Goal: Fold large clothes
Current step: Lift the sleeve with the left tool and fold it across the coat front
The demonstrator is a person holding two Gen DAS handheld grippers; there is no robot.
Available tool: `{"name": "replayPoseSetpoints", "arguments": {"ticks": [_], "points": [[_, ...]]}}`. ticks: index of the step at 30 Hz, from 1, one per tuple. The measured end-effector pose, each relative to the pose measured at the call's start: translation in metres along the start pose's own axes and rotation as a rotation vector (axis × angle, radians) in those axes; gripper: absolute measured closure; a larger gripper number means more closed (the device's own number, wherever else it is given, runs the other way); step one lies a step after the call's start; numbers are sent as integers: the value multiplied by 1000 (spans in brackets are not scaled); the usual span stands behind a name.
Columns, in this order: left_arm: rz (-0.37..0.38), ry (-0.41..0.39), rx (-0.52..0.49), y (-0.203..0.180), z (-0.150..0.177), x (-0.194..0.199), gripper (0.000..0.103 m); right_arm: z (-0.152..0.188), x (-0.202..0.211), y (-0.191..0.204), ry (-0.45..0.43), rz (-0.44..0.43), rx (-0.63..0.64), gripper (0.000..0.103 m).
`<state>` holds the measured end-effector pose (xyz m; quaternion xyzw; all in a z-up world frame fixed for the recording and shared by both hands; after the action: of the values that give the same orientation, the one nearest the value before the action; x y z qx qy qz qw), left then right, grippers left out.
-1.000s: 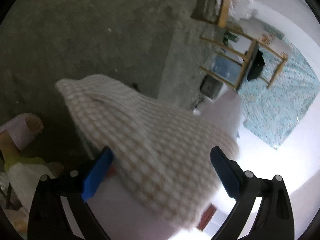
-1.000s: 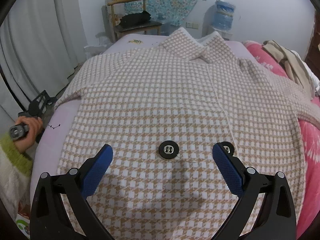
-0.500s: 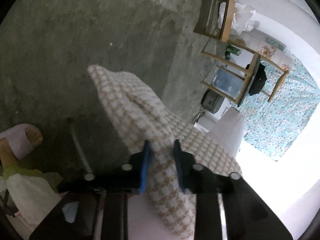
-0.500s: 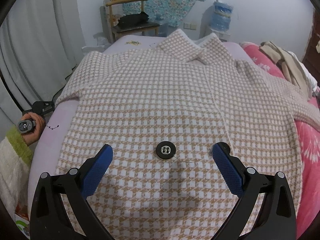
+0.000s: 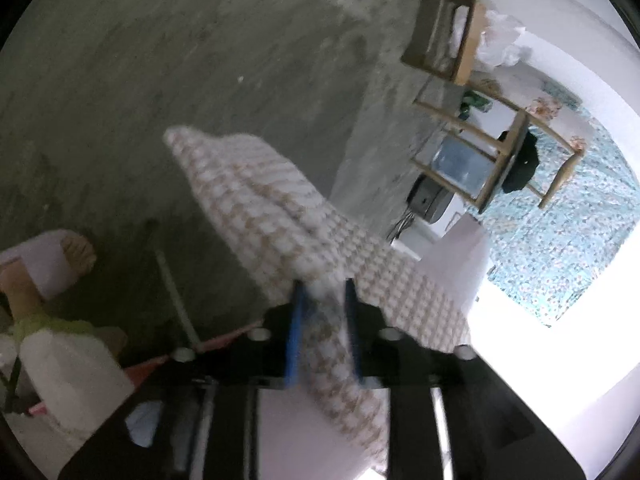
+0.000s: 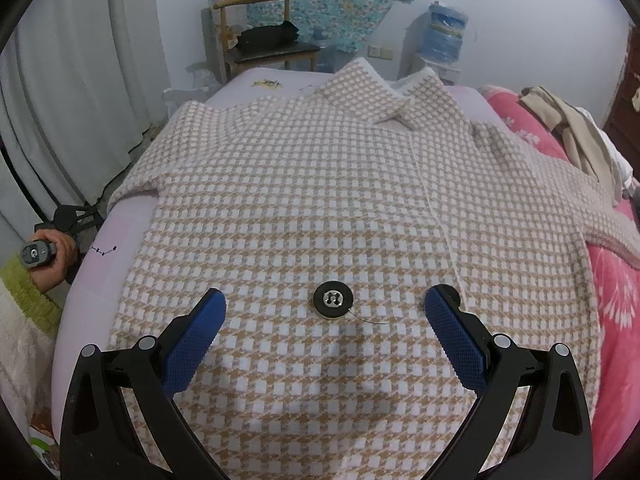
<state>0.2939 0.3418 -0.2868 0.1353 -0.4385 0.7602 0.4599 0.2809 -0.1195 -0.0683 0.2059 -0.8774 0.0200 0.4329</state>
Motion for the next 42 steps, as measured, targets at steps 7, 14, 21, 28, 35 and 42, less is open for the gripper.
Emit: {"name": "replayPoseSetpoints", "arguments": {"ticks": [7, 14, 21, 28, 35, 42], "points": [[22, 114, -23, 10, 18, -1, 38, 0, -4, 9, 12, -5, 14, 8], [4, 218, 40, 9, 18, -41, 30, 2, -2, 15, 10, 4, 26, 8], [56, 116, 108, -4, -8, -49, 34, 2, 1, 11, 15, 27, 21, 8], [22, -111, 33, -32, -20, 0, 89, 1, 6, 2, 3, 38, 4, 8], [28, -399, -303, -112, 33, 88, 95, 3, 10, -3, -12, 34, -12, 8], [110, -424, -883, -206, 207, 117, 95, 7, 19, -12, -36, 40, -39, 8]]}}
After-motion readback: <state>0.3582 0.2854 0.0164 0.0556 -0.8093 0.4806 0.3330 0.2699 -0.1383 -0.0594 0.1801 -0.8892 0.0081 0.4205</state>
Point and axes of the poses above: each gripper's, at about its wrist camera, not at the fingertips, and x roughly against the way its jaws point, y to its left, z to its underside, the point moved 6 cm from there along -x, roughly the way its jaws point, and after that the axes turned 14 degrees about -z, right-handed, at the moved point
